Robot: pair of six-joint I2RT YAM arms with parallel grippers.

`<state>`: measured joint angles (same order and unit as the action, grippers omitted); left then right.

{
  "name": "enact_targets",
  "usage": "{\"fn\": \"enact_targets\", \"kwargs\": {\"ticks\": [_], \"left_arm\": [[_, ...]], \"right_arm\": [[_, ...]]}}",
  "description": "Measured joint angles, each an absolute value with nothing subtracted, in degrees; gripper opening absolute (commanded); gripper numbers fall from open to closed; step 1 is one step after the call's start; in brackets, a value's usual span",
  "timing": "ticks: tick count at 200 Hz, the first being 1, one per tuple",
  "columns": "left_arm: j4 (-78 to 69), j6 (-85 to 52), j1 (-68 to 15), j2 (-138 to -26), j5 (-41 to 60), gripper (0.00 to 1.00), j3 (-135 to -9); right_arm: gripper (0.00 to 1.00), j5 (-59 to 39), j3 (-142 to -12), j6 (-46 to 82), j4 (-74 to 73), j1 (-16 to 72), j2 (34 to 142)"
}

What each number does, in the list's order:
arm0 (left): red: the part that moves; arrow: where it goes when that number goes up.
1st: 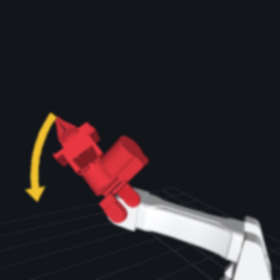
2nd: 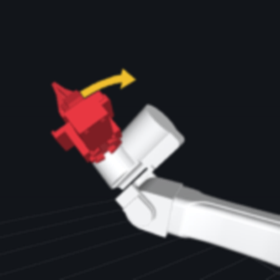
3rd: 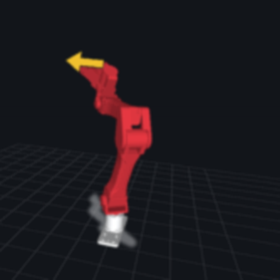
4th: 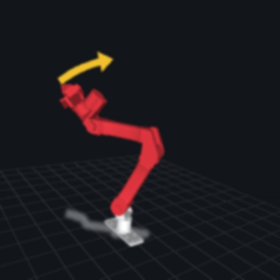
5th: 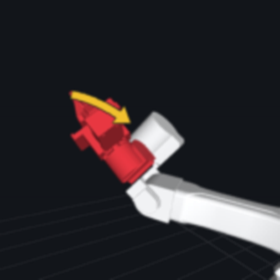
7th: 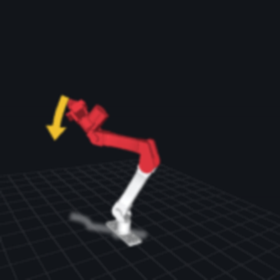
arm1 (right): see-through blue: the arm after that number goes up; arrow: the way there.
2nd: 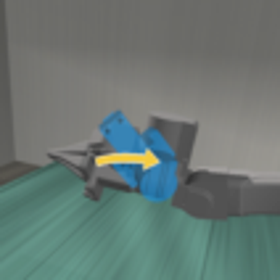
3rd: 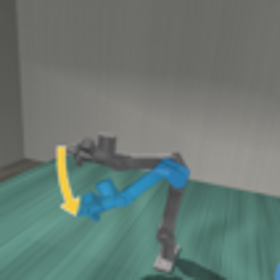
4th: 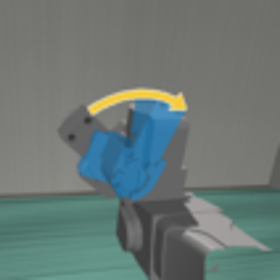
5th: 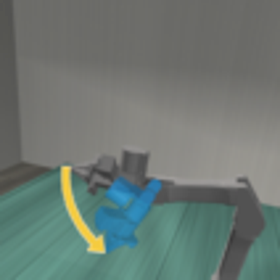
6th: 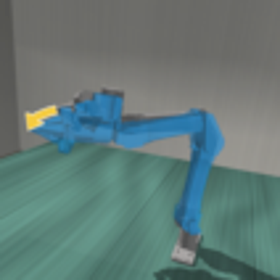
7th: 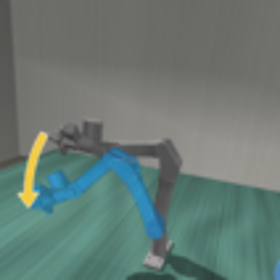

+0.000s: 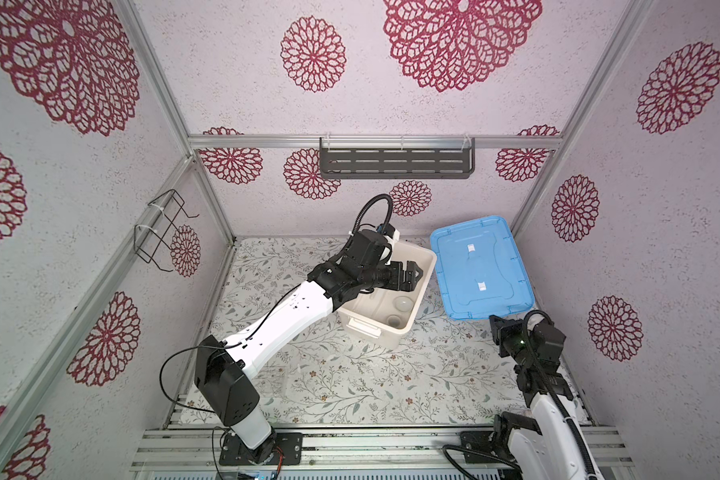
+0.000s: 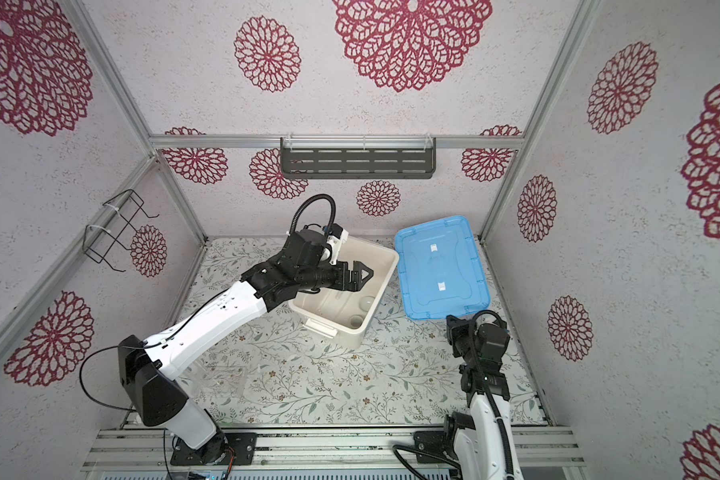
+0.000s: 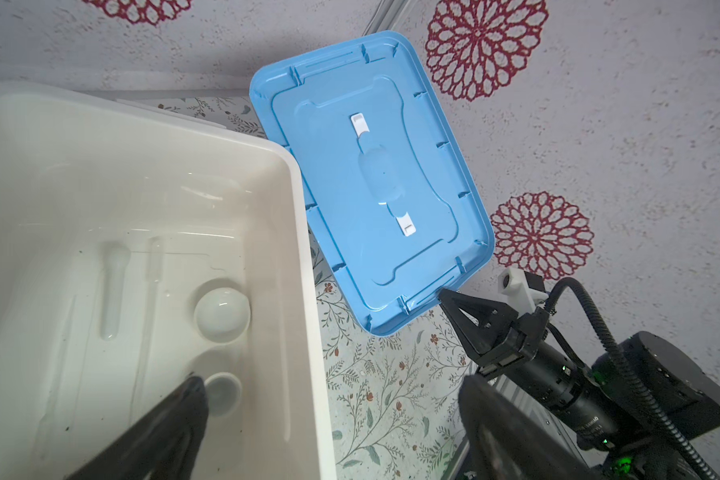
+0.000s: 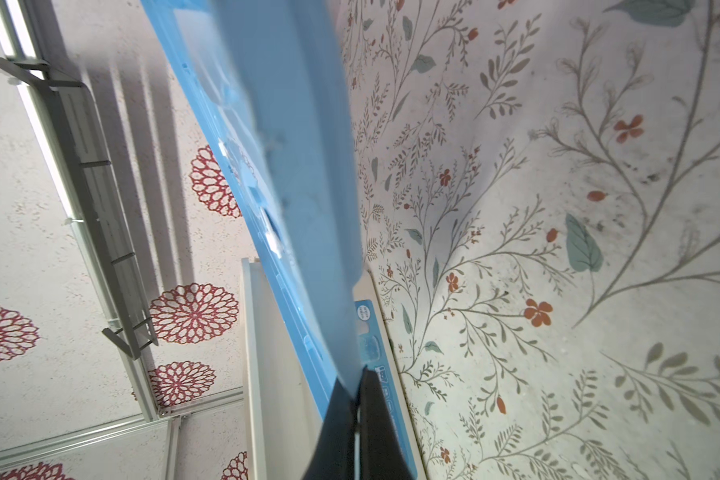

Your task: Organize the chemistry lab equipment

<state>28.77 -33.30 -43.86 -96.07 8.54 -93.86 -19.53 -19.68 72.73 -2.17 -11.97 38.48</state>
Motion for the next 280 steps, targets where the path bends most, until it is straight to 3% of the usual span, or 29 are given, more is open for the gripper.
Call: {"fn": "enact_targets", "kwargs": {"ticks": [120, 200, 239, 280], "left_arm": [[28.16, -33.76, -44.14, -105.32, 9.76, 0.99, -100.42], [17.98, -40.27, -37.78, -107.57, 15.75, 0.98, -100.9], [10.83, -45.71, -35.46, -109.4, 22.02, 0.88, -99.94], [4.89, -45.6, -35.31, -106.85, 24.73, 0.59, -94.08]], "right_arm": [[0.0, -21.08, -21.23, 74.56, -1.83, -12.19, 37.04], [0.0, -25.87, -28.05, 73.52, -6.57, -6.42, 41.04], [0.0, -25.61, -30.37, 71.53, -9.58, 0.3, 43.77], [0.01, -23.77, -30.44, 71.48, -11.64, 7.81, 48.6]]}}
